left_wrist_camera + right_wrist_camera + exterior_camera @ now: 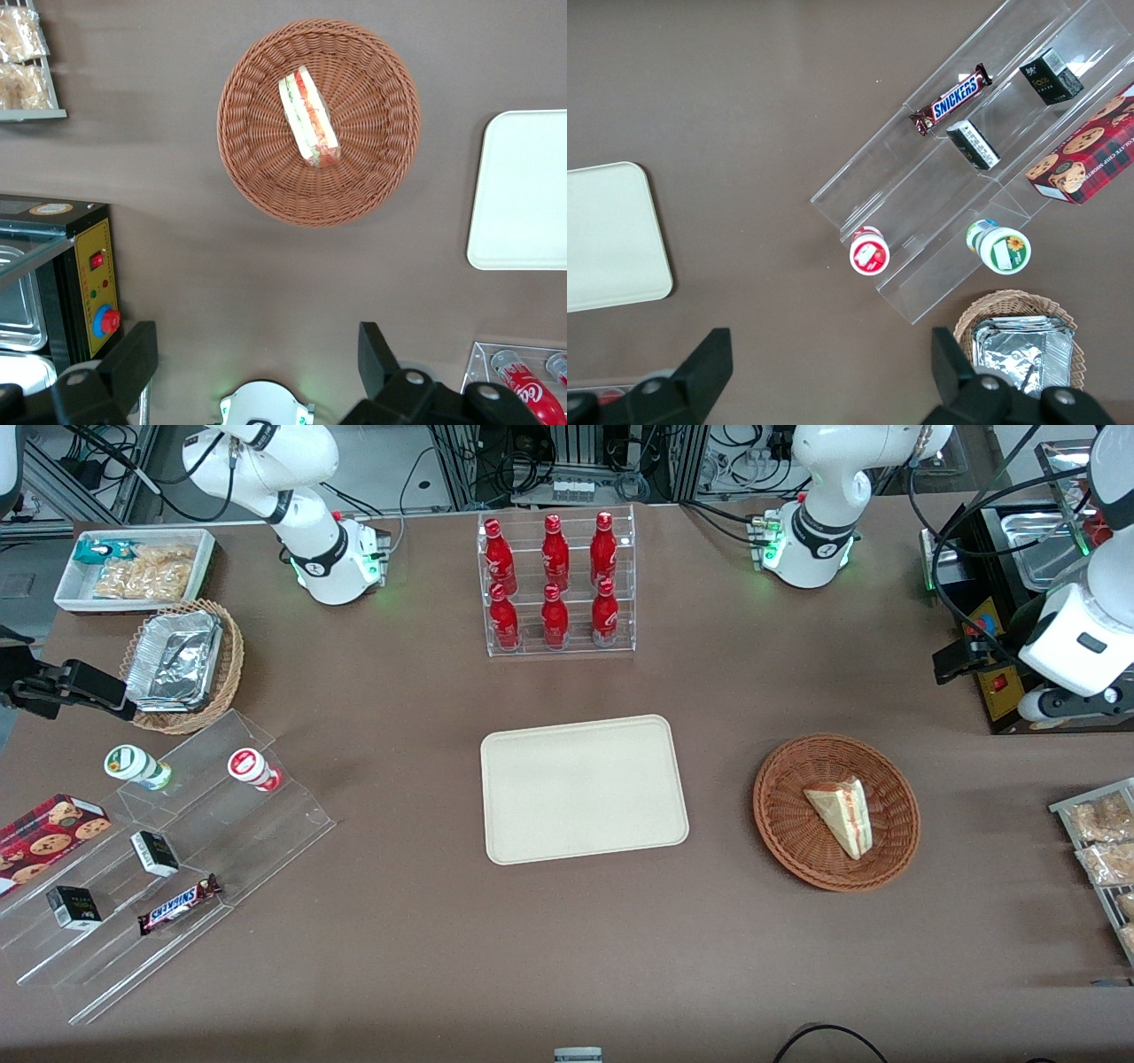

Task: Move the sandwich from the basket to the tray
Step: 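Move the left gripper down over the wrapped sandwich in the wicker basket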

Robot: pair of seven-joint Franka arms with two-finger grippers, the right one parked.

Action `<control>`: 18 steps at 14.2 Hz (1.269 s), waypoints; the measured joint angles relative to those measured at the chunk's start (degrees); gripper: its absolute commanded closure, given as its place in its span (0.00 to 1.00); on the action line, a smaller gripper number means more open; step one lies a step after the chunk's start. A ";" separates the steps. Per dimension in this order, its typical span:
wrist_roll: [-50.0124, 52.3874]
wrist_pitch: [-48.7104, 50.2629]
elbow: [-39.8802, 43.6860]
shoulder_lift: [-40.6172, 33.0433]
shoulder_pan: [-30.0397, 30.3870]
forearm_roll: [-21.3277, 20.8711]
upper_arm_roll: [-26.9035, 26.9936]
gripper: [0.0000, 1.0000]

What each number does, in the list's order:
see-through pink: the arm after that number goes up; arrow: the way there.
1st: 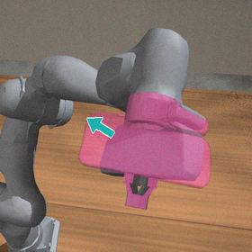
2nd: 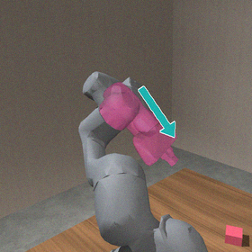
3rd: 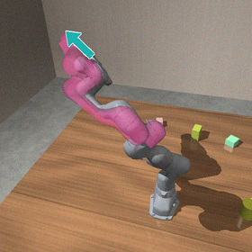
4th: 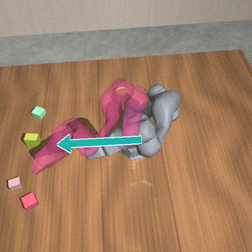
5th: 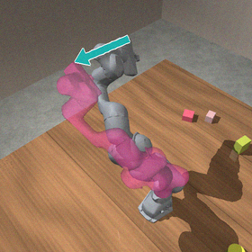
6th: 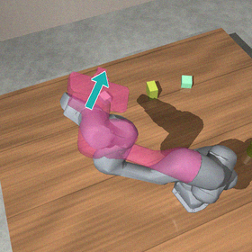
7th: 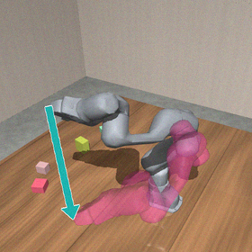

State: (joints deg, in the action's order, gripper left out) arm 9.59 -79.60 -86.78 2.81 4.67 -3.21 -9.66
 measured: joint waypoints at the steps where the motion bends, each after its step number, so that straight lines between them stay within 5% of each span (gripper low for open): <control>1: 0.10 0.50 0.21 0.00 0.00 0.00 -0.10 0.00; 9: 0.52 0.01 -0.13 6.78 1.07 -0.14 -0.09 0.00; 18: 19.83 -26.17 -4.59 24.32 1.03 -0.16 -0.48 0.00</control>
State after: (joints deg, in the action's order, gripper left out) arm 29.42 -105.77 -91.36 27.13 5.70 -3.37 -10.15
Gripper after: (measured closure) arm 0.000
